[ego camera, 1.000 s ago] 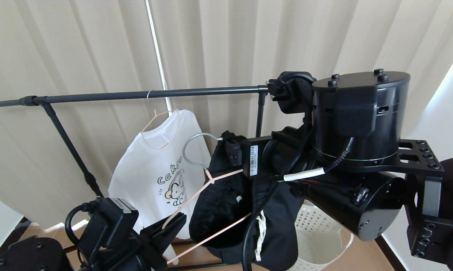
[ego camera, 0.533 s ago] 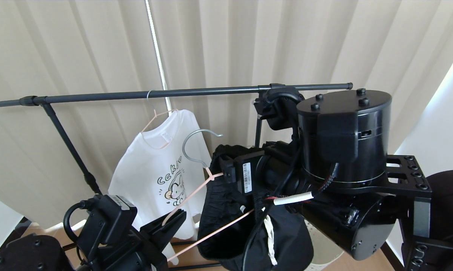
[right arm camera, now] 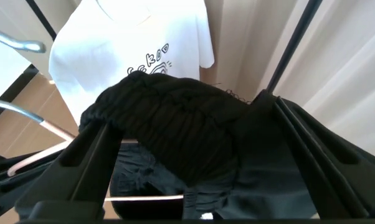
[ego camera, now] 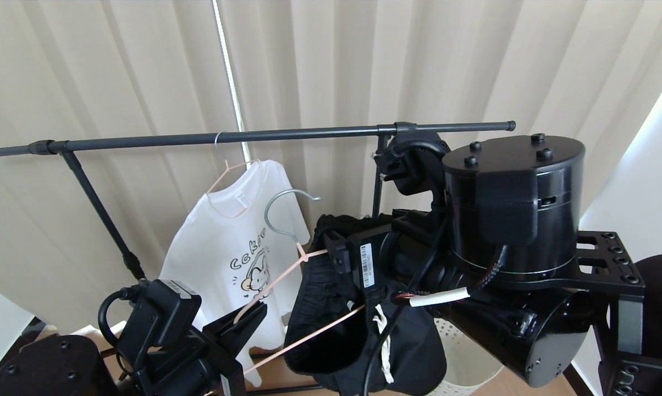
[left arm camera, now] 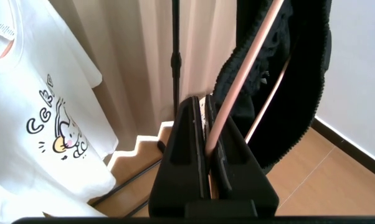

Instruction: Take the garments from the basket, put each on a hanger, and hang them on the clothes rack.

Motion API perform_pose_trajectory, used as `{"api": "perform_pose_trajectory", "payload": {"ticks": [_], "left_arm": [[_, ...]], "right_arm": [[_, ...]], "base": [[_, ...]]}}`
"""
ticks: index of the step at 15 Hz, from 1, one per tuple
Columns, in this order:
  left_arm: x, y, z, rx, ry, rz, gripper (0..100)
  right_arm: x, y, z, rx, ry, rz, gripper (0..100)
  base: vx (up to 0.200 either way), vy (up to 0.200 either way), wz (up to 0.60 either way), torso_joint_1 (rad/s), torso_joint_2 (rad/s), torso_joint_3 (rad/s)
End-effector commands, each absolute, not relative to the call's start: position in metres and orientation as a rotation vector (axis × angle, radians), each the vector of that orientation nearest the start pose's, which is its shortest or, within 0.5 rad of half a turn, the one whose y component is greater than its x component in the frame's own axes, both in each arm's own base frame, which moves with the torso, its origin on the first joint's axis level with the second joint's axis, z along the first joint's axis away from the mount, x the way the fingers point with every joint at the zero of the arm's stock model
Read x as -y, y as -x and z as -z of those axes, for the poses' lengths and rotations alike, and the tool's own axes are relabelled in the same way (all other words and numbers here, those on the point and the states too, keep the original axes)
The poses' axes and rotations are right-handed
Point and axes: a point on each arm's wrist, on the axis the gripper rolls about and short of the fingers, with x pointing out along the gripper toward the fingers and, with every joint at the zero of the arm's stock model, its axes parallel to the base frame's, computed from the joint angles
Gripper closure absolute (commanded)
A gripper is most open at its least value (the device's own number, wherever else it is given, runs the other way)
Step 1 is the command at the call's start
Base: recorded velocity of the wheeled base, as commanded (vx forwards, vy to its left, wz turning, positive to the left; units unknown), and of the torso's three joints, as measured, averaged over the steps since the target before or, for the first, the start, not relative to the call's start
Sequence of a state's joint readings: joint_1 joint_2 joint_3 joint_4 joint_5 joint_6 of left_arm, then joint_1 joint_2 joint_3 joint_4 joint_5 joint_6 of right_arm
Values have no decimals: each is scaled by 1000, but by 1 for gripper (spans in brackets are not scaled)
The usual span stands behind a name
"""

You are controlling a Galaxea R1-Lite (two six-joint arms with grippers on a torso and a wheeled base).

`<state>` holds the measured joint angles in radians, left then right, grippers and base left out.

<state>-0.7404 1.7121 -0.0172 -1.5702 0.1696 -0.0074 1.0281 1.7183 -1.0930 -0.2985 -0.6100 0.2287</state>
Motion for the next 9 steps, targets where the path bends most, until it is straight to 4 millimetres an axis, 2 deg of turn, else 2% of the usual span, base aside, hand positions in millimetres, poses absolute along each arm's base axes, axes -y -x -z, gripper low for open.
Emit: {"api": "perform_pose_trajectory", "payload": {"ticks": [1, 9], "left_arm": [[130, -150, -98, -131, -55, 558, 100], [129, -151, -99, -130, -54, 555, 100]], "right_arm": [[-267, -176, -228, -262, 14, -389, 0], [-266, -172, -226, -262, 31, -399, 0]], "base": [[0, 0, 0, 0, 0, 0], [0, 0, 0, 0, 0, 0]]}}
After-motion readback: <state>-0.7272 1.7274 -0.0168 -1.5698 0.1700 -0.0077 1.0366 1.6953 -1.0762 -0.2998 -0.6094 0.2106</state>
